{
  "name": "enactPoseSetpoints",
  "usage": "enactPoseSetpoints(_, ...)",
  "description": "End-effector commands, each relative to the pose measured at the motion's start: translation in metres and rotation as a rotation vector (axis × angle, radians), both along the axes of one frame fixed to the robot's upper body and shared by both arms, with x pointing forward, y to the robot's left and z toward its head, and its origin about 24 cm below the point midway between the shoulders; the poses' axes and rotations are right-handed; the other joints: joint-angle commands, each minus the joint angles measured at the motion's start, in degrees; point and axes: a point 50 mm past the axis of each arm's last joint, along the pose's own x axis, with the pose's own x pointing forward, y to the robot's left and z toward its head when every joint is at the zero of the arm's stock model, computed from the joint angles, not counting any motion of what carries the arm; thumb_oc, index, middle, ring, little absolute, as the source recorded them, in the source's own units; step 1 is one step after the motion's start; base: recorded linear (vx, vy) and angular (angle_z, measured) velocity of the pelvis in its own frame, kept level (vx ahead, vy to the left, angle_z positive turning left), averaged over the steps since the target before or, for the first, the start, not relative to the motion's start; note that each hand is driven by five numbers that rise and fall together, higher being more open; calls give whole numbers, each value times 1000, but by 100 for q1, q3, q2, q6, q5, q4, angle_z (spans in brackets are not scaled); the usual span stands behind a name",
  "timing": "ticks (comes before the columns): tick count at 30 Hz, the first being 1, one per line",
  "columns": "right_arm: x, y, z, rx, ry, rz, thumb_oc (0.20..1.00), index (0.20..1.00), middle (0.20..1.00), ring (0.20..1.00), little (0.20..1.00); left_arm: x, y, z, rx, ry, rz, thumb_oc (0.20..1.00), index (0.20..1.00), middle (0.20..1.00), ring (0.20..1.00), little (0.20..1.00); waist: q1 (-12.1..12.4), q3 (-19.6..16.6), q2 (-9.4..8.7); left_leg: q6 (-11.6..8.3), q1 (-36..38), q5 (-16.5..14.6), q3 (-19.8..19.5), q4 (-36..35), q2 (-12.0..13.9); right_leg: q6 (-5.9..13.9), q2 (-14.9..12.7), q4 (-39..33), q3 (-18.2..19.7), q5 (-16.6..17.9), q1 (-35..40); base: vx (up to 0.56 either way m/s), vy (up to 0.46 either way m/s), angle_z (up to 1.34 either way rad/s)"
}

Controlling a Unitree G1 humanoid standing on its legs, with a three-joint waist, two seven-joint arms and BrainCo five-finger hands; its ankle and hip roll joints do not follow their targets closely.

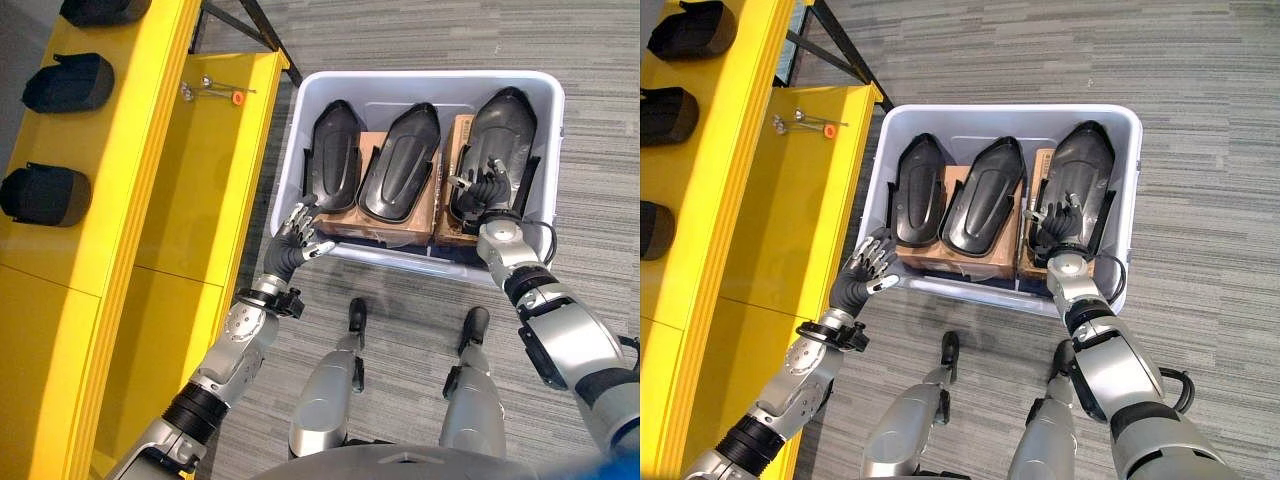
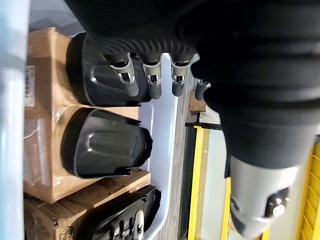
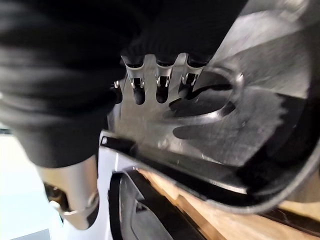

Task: Move parts from the plastic box to the shelf.

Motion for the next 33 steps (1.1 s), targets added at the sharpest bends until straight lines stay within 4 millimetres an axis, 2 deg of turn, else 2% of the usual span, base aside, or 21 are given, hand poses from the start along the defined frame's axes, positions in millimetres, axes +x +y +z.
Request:
enactPoseSetpoints(1,7,14,8,-105,3,95,1000,1000,1000,1000,1000,-5,-6,34,-48,-165,-36,1000,1000,1000,1000,1000,182,0,-163,-89,-308,-58,0,363,290,89,-411,908,327,-427,-291,-5,-12,4)
enactPoseSetpoints(3,2,13,-4,-149,56,112,1000,1000,1000,1000,1000,-5,-6,35,-45,-171,-35,1000,1000,1000,1000,1000,190,20,-175,-94,-330,-88,-23,407,287,89,-407,929,310,-459,-276,4,-10,4)
enactPoseSetpoints(4,2,13,-4,-150,56,113,1000,1000,1000,1000,1000,-5,-6,35,-45,-171,-35,1000,1000,1000,1000,1000,189,3,-178,-91,-355,-70,-25,400,284,88,-408,911,307,-436,-293,14,-6,7)
enactPoseSetpoints(5,-4,10,-18,-173,107,115,1000,1000,1000,1000,1000,-5,-6,34,-47,-170,-34,1000,1000,1000,1000,1000,190,15,-194,-87,-381,-81,-54,432,281,86,-416,927,284,-442,-289,15,-7,8)
enactPoseSetpoints(7,-11,6,-31,-195,158,118,1000,1000,1000,1000,1000,-5,-5,33,-46,-168,-33,1000,1000,1000,1000,1000,193,18,-202,-92,-379,-107,-69,454,280,88,-416,934,271,-469,-261,21,-3,8)
enactPoseSetpoints(8,-11,6,-31,-195,158,118,1000,1000,1000,1000,1000,-5,-5,33,-46,-168,-33,1000,1000,1000,1000,1000,193,5,-205,-90,-397,-90,-70,447,277,87,-417,918,269,-449,-275,8,2,14)
enactPoseSetpoints(14,-41,6,-82,-260,328,180,1000,1000,1000,1000,1000,-5,0,29,-41,-157,-8,1000,1000,1000,1000,1000,137,19,-295,-88,-387,-163,-62,507,281,86,-409,941,291,-473,-262,13,3,5)
enactPoseSetpoints(15,-41,6,-82,-260,328,180,1000,1000,1000,1000,1000,-5,0,29,-41,-157,-8,1000,1000,1000,1000,1000,137,18,-295,-88,-388,-163,-63,507,280,87,-409,941,291,-473,-262,0,0,0)
enactPoseSetpoints(16,-50,8,-95,-298,374,215,1000,1000,1000,1000,1000,-5,2,27,-39,-149,1,1000,1000,1000,1000,1000,105,22,-321,-85,-383,-180,-67,527,277,90,-406,938,294,-472,-256,0,0,0)
enactPoseSetpoints(19,-61,12,-108,-331,418,259,1000,1000,1000,1000,1000,-6,5,27,-37,-149,8,1000,1000,1000,1000,1000,65,26,-344,-81,-375,-198,-66,547,280,90,-415,950,311,-472,-254,2,3,-1)
enactPoseSetpoints(28,-72,21,-118,-410,426,364,1000,1000,1000,1000,1000,-8,12,27,-30,-154,38,1000,1000,1000,1000,1000,-61,61,-465,-94,-379,-225,-48,592,303,93,-387,959,370,-469,-266,-1,0,0)
enactPoseSetpoints(30,-71,23,-114,-438,404,402,1000,1000,1000,1000,1000,-9,15,28,-27,-157,46,1000,1000,1000,1000,1000,-99,64,-518,-99,-377,-226,-47,600,309,95,-376,956,366,-466,-262,0,0,0)
enactPoseSetpoints(33,-63,31,-97,-462,314,455,1000,1000,1000,1000,1000,-9,18,29,-19,-161,59,1000,1000,1000,1000,1000,-157,79,-591,-110,-371,-225,-34,603,325,97,-360,946,381,-450,-268,-3,-1,1)
